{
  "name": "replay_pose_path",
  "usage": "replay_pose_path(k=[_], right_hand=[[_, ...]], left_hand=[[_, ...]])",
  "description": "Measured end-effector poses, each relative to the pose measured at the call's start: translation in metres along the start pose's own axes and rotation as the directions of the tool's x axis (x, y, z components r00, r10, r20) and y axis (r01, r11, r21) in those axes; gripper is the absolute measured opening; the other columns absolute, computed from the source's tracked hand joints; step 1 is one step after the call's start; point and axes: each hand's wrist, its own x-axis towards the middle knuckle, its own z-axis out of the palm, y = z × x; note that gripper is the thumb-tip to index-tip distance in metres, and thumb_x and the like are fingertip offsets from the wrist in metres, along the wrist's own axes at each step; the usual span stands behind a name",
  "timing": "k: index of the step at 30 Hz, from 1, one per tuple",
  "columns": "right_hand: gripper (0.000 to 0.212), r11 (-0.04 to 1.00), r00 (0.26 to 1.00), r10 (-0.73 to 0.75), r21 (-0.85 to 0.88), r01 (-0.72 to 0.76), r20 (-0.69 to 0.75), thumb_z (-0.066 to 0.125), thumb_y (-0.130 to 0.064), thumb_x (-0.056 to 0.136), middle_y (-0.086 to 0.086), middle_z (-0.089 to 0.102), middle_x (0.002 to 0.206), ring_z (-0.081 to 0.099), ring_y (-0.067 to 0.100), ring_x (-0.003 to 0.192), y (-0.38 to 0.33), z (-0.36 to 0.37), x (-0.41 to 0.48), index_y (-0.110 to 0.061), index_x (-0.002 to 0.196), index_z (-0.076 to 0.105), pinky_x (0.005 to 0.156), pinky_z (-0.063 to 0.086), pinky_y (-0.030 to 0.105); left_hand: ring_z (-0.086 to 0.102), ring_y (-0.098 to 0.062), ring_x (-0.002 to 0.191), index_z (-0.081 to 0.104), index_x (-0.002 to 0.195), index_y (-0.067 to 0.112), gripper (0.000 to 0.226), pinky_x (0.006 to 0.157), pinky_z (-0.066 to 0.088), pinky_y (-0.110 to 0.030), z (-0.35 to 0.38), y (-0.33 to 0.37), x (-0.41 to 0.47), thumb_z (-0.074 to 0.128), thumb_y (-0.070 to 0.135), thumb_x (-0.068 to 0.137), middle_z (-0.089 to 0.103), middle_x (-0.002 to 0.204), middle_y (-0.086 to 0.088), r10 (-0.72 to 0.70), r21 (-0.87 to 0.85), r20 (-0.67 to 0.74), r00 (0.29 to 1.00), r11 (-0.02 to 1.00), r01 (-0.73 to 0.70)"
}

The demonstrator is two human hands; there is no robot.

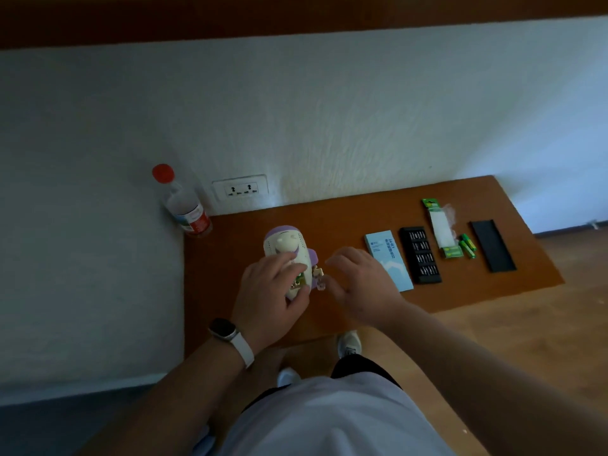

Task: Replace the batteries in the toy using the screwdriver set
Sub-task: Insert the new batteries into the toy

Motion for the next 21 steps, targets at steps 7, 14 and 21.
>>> replay_pose_path(k=[7,14,21], right_hand=[[0.046,0.992,0.998,0.050,-0.114,-0.047,0.029,0.040,-0.052,0.095,-0.003,0.053,0.134,0.046,0.017,0.127,0.017,-0.016,-0.022,-0.026,0.129,0.055,0.106,0.039,0.042],[0.040,0.976,0.995,0.102,-0.193,-0.101,-0.004,0.046,-0.050,0.094,0.002,0.059,0.129,0.053,0.025,0.123,0.051,-0.032,-0.043,-0.024,0.121,0.061,0.102,0.042,0.045],[0.055,0.963,0.980,0.187,-0.213,-0.168,0.073,0.030,-0.058,0.094,0.002,0.052,0.140,0.045,0.024,0.132,0.107,-0.054,-0.063,-0.027,0.133,0.053,0.106,0.038,0.042]], left_hand=[[0.050,-0.027,0.131,0.060,0.133,0.022,0.048,0.101,0.044,-0.049,0.002,0.020,0.021,0.045,0.046,0.094,0.055,0.142,-0.005,0.100,0.123,0.149,0.984,0.985,-0.119],[0.037,-0.024,0.143,0.049,0.144,0.026,0.054,0.114,0.030,-0.048,0.025,0.052,0.047,0.041,0.052,0.096,0.043,0.154,-0.003,0.105,0.127,0.276,0.955,0.981,-0.144],[0.031,-0.021,0.146,0.044,0.146,0.027,0.051,0.117,0.023,-0.040,0.061,0.095,0.079,0.041,0.050,0.100,0.038,0.157,0.000,0.123,0.147,0.368,0.922,0.971,-0.189]])
